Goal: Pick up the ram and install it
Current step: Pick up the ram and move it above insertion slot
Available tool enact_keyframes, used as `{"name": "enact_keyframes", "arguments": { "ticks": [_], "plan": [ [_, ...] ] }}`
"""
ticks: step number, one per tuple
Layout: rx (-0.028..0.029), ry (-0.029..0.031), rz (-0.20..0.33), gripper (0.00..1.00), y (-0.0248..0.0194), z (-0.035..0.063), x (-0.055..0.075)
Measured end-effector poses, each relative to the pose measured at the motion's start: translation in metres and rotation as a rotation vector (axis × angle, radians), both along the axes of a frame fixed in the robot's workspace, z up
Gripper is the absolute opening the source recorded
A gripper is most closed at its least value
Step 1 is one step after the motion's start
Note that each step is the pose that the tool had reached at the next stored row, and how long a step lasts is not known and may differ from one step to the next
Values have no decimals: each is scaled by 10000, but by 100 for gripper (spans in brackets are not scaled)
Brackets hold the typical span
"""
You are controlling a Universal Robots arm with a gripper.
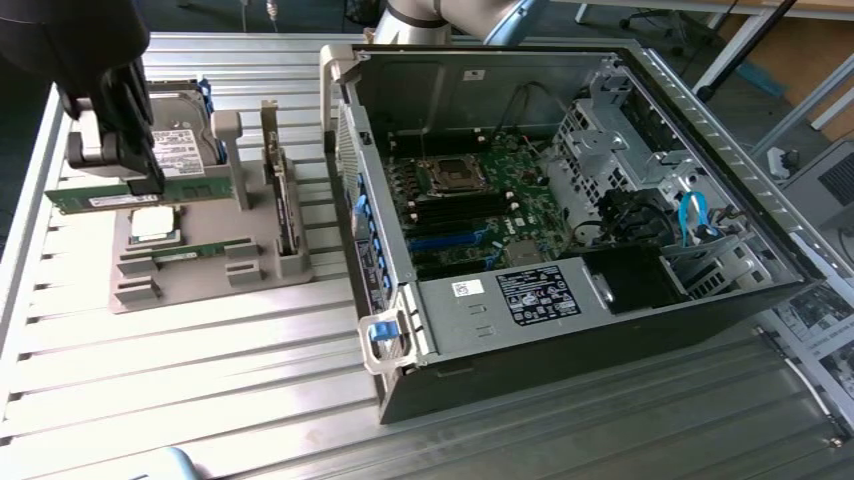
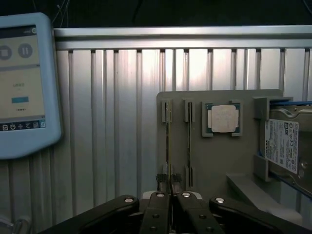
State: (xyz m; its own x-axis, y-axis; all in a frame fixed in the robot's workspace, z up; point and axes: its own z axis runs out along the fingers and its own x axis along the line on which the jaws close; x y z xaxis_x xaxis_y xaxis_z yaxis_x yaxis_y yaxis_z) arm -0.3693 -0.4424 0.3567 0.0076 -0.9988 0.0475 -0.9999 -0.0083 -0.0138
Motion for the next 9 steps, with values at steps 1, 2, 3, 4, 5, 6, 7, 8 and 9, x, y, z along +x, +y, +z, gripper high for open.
{"name": "enact_keyframes", "arguments": {
  "ticks": [1,2,3,4,5,6,7,8,9],
  "plan": [
    [0,0,0,12,0,6,0],
    [0,0,0,12,0,14,0],
    [0,0,0,12,0,21,0],
    [0,0,0,12,0,31,0],
    [0,0,0,12,0,43,0],
    [0,0,0,12,0,54,0],
    [0,1,0,12,0,63,0],
    [0,0,0,12,0,72,0],
    [0,1,0,12,0,82,0]
  ]
}}
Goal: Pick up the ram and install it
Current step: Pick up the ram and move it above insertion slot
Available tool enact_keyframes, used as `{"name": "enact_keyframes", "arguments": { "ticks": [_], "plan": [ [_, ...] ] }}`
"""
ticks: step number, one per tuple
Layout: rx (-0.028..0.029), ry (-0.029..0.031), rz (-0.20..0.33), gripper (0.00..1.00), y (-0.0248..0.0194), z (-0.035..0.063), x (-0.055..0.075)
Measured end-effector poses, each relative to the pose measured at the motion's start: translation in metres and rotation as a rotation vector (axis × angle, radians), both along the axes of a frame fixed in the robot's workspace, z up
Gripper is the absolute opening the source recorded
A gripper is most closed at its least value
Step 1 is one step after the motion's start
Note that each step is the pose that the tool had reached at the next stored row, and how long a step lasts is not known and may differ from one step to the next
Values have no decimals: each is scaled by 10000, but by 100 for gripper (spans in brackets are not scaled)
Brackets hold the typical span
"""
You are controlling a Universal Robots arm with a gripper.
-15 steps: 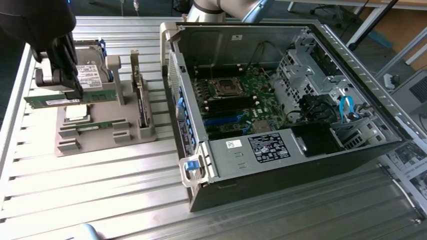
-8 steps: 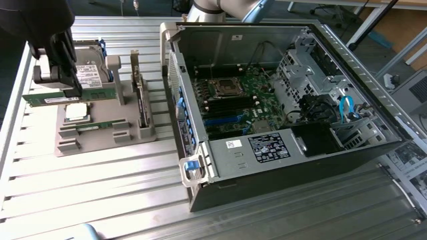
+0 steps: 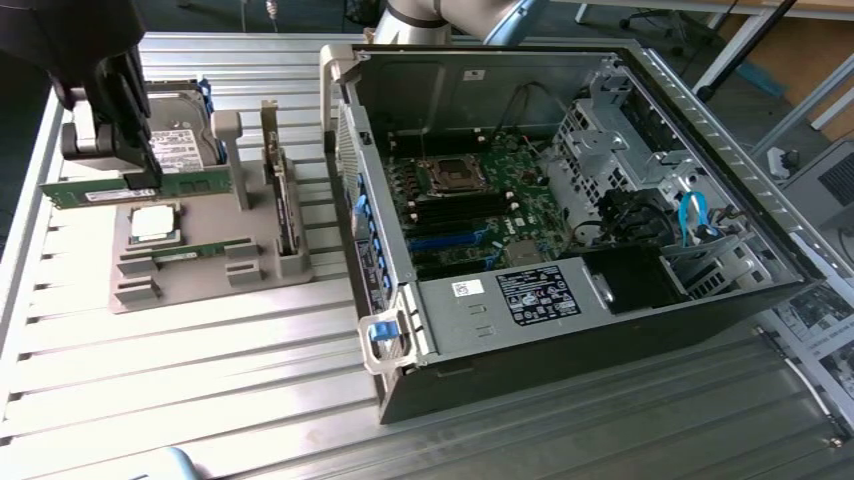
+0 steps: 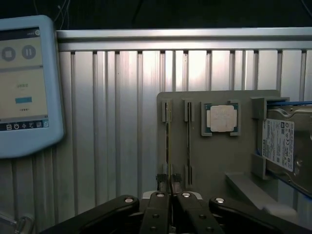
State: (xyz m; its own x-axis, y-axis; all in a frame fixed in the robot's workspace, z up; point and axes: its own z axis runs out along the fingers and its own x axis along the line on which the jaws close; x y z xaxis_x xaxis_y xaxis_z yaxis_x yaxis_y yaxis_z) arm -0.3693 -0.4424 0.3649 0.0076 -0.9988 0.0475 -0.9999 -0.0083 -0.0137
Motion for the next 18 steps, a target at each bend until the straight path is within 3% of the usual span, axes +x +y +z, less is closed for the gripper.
{"name": "enact_keyframes", "arguments": {
  "ticks": [18],
  "plan": [
    [1,-1,0,12,0,169,0]
  ]
}}
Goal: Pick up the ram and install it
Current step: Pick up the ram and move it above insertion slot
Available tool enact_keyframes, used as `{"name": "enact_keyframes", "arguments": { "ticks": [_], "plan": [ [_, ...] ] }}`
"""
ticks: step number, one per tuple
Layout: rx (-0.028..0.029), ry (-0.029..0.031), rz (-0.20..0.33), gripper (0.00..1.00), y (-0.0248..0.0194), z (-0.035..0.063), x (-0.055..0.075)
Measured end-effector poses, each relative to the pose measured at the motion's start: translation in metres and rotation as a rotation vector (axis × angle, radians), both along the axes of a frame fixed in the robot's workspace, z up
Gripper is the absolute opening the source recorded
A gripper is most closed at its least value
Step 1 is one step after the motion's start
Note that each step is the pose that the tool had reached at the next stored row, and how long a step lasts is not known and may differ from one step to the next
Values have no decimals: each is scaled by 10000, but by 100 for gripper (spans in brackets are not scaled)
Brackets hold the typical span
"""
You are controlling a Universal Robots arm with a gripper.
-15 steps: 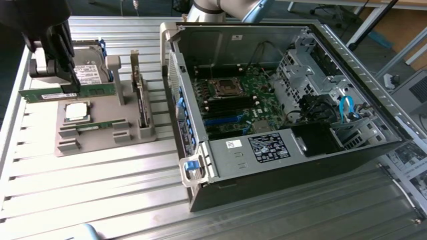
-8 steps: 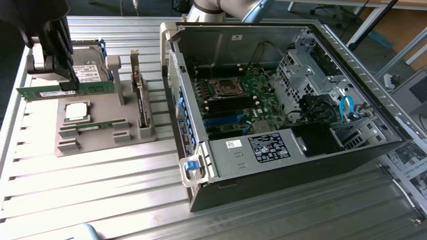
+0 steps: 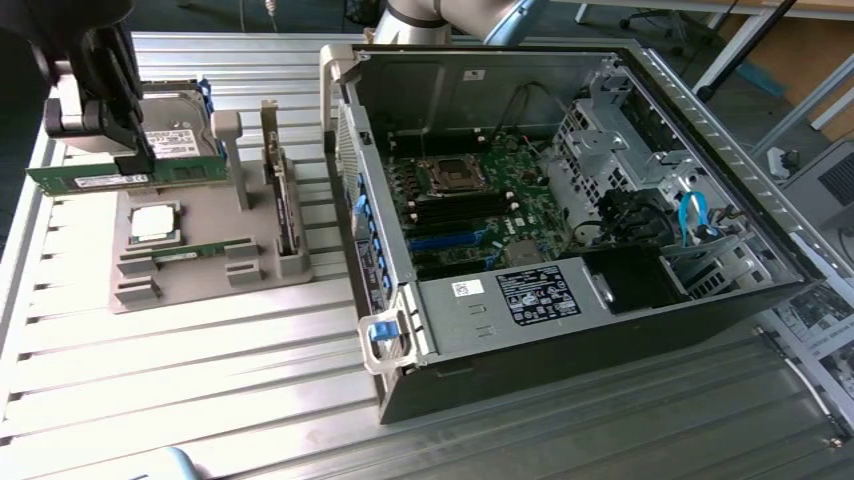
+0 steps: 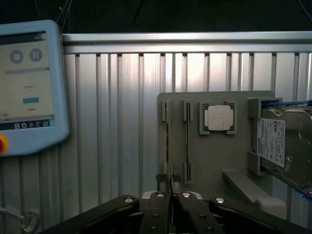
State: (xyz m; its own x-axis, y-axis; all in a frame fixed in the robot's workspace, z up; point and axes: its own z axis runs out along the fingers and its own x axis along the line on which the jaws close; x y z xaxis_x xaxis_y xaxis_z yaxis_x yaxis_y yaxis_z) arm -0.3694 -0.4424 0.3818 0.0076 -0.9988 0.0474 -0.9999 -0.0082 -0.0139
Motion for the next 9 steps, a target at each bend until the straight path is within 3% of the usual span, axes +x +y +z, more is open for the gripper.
{"name": "enact_keyframes", "arguments": {
  "ticks": [9],
  "plan": [
    [0,1,0,12,0,57,0]
  ]
}}
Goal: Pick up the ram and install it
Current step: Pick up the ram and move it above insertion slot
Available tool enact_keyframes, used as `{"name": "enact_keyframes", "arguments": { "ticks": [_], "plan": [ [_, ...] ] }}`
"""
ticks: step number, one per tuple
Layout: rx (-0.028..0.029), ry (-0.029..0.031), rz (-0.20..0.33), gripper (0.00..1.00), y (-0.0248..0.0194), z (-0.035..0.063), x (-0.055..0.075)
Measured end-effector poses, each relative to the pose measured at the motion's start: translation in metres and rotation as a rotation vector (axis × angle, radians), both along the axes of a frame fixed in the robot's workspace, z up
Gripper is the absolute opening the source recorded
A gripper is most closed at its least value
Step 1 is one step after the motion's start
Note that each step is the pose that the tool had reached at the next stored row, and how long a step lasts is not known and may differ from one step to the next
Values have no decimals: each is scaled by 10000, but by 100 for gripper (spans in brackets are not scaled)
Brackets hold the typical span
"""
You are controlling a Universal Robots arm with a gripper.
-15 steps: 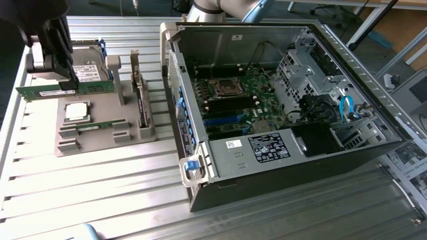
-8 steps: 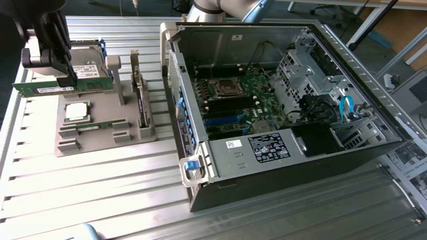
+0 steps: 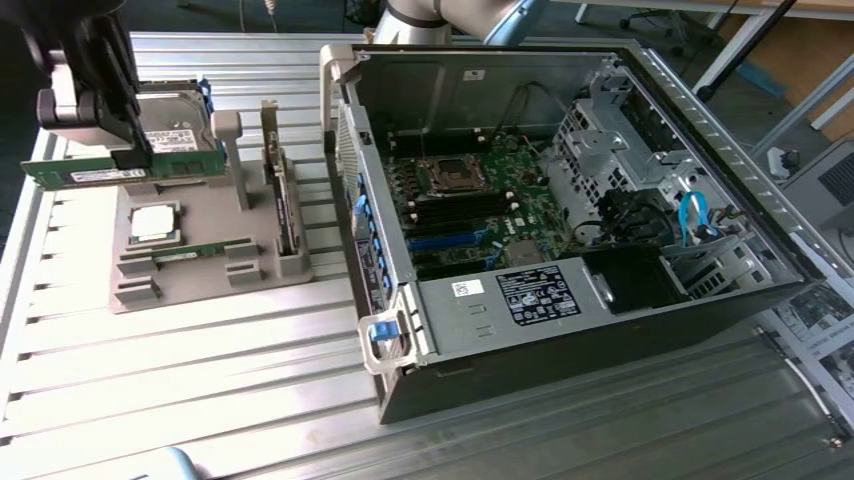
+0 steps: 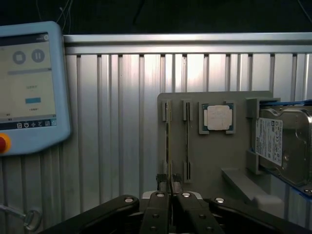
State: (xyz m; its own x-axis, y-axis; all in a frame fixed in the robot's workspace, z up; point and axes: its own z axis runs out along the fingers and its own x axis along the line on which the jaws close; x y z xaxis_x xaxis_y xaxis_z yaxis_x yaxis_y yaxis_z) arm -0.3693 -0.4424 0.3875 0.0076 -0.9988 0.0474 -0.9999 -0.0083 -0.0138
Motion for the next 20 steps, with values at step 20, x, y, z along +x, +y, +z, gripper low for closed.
{"name": "enact_keyframes", "arguments": {
  "ticks": [20],
  "plan": [
    [0,0,0,12,0,208,0]
  ]
}}
